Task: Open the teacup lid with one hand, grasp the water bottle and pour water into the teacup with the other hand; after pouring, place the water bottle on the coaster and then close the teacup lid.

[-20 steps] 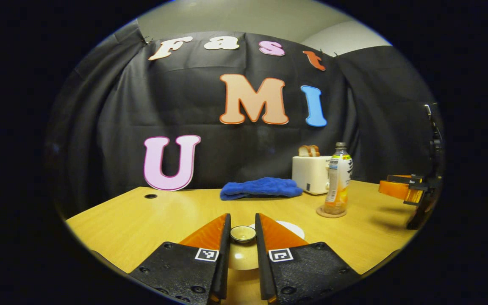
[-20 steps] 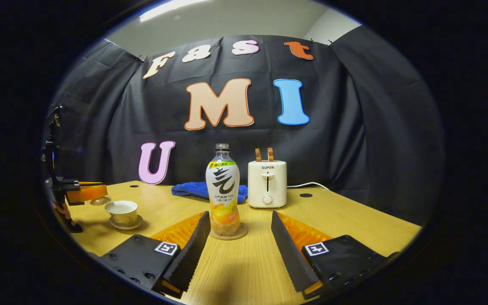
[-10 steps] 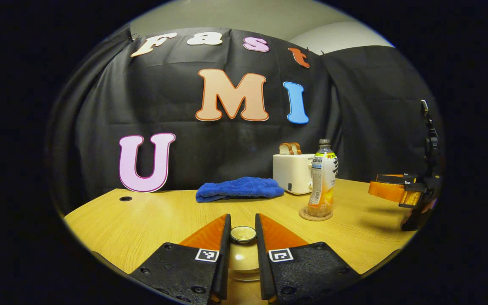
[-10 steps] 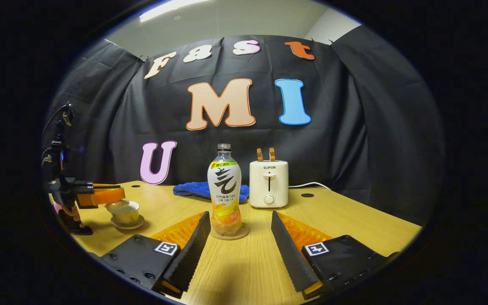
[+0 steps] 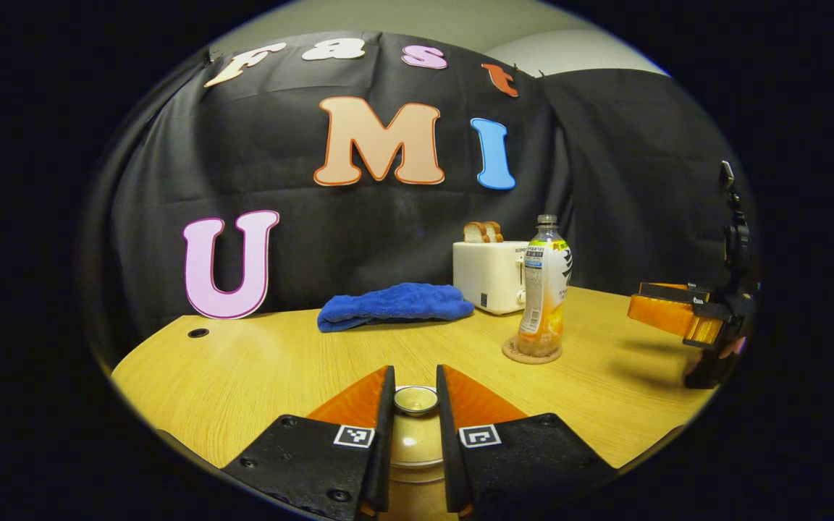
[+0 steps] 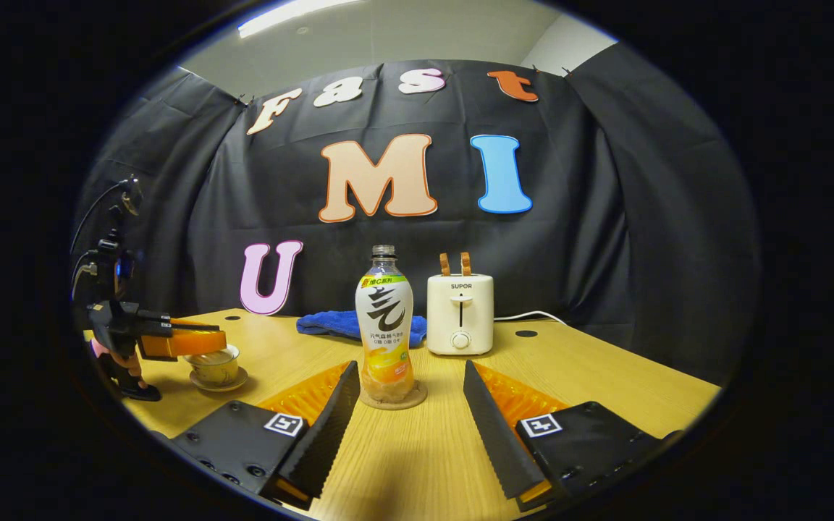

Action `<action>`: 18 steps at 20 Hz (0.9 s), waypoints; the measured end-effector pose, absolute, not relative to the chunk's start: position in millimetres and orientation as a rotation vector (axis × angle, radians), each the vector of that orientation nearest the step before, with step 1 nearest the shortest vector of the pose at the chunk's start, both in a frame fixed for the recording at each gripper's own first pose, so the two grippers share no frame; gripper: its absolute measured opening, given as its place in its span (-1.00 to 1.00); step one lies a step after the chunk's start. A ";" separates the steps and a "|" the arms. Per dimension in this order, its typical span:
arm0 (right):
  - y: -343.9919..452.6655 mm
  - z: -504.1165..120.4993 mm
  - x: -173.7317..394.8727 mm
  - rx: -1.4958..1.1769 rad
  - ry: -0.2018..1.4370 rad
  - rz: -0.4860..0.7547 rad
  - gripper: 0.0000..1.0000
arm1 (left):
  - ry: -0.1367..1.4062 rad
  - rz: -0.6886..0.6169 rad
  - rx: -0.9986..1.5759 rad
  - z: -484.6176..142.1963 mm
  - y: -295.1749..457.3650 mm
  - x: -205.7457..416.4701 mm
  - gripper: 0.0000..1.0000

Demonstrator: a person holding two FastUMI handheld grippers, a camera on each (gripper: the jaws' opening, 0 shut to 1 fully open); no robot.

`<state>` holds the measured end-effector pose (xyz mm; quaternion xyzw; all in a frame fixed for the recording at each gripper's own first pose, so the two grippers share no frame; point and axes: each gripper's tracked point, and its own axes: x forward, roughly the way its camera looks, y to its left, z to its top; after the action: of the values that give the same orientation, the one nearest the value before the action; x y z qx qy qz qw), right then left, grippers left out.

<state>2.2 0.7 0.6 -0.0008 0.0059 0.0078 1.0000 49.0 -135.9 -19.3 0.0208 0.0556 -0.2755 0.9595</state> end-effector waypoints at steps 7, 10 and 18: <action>1.3 0.4 2.0 -0.002 0.012 0.018 0.77 | 0.107 -0.553 0.037 -18.3 -135.9 49.8 -0.36; 1.6 1.0 1.4 -0.001 0.012 0.019 0.76 | 0.101 -0.545 0.031 -16.8 -133.1 48.6 -0.36; 2.5 1.3 1.3 -0.002 0.012 0.021 0.76 | 0.039 -0.532 -0.016 -4.8 -127.7 44.5 0.34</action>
<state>1.3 2.5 1.3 -0.0009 0.0062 0.0103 0.9999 44.5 -127.7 -4.8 -0.0081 0.0192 -0.2628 0.9646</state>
